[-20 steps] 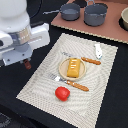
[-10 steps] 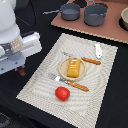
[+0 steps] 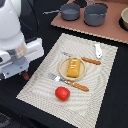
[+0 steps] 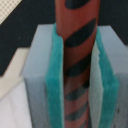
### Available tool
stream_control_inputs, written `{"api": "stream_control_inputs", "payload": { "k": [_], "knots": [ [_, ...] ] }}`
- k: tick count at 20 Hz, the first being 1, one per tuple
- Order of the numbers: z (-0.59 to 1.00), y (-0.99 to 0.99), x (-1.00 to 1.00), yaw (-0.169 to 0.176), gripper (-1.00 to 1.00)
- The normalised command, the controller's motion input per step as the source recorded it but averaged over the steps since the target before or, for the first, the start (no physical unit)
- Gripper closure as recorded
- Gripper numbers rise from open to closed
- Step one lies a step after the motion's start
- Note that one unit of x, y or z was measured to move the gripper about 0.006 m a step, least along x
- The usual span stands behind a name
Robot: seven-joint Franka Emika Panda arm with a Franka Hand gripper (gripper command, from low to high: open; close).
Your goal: Interact with the objects in diverse but meaningful ways.
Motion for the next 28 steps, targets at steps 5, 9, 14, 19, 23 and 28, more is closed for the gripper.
{"api": "stream_control_inputs", "payload": {
  "k": [5, 9, 14, 19, 23, 28],
  "knots": [
    [-0.45, -0.04, -0.35, 0.058, 1.00],
    [-0.11, 0.02, -0.25, 0.048, -1.00],
    [0.81, 0.17, -0.06, 0.004, -1.00],
    [0.76, 0.23, 0.00, 0.014, -1.00],
    [0.99, 0.29, 0.11, 0.008, -1.00],
    [1.00, 0.08, 0.79, -0.037, -1.00]
  ]
}}
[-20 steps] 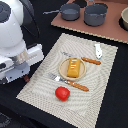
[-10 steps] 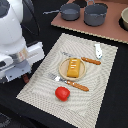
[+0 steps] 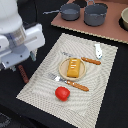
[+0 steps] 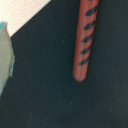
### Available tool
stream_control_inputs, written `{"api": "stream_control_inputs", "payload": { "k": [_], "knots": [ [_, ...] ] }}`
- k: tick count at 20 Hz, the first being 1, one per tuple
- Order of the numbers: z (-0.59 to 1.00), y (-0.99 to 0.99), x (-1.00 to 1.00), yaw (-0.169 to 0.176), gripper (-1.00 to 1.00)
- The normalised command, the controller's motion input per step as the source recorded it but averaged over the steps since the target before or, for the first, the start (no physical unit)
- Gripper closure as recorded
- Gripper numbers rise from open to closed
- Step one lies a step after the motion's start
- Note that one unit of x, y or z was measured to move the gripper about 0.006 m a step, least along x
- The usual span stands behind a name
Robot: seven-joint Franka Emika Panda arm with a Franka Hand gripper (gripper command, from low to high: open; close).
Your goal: Interact with the objects in diverse but meaningful ways.
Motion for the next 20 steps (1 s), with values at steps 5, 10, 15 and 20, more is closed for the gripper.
{"api": "stream_control_inputs", "payload": {
  "k": [5, 10, 15, 20],
  "knots": [
    [0.85, 0.00, 0.97, -0.071, -1.00],
    [0.48, -0.09, 0.92, -0.091, -1.00],
    [0.29, -0.09, 0.93, -0.076, -1.00],
    [0.18, -0.22, 0.93, -0.054, -1.00]
  ]
}}
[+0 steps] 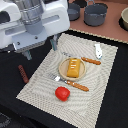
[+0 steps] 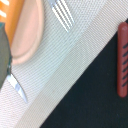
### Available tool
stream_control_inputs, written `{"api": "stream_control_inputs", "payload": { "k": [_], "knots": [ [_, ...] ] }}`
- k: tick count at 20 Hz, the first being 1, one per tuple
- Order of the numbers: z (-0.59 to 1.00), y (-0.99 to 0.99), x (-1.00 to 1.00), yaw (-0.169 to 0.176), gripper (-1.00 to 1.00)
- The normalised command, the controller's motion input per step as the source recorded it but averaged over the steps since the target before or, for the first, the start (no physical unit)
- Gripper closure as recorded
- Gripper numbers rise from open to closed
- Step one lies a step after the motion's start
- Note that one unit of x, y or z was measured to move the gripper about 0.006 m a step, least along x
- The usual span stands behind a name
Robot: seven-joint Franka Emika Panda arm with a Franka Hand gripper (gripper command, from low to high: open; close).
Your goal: Interact with the objects in diverse but meaningful ways.
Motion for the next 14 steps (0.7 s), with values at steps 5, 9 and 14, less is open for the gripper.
{"api": "stream_control_inputs", "payload": {
  "k": [5, 9, 14],
  "knots": [
    [0.19, -0.26, 0.93, -0.008, -1.00],
    [0.14, -0.30, 0.47, 0.069, -1.00],
    [0.17, -0.18, 0.60, 0.064, -1.00]
  ]
}}
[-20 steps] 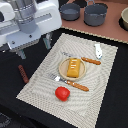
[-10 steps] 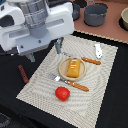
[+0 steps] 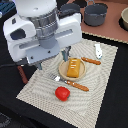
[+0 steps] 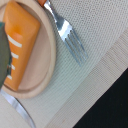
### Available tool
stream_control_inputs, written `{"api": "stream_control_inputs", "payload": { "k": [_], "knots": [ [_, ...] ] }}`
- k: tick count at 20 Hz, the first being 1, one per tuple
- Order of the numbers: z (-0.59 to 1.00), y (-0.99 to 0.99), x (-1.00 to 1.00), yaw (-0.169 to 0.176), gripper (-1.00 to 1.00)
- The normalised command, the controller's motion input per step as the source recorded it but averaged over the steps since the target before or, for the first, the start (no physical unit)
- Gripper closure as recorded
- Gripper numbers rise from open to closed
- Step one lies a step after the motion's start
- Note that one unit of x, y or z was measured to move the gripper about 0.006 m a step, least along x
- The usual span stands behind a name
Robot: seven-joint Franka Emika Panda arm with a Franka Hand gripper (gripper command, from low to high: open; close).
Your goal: Interact with the objects in diverse but meaningful ways.
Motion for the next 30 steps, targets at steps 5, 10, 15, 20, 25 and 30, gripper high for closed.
{"api": "stream_control_inputs", "payload": {
  "k": [5, 10, 15, 20, 25, 30],
  "knots": [
    [0.15, -0.10, 0.77, 0.053, -1.00],
    [0.17, -0.14, 0.84, 0.035, -1.00],
    [0.12, -0.19, 0.67, 0.082, -1.00],
    [0.48, -0.22, 0.15, 0.177, -1.00],
    [0.39, -0.23, 0.25, 0.184, -1.00],
    [0.34, -0.38, 0.79, 0.021, -1.00]
  ]
}}
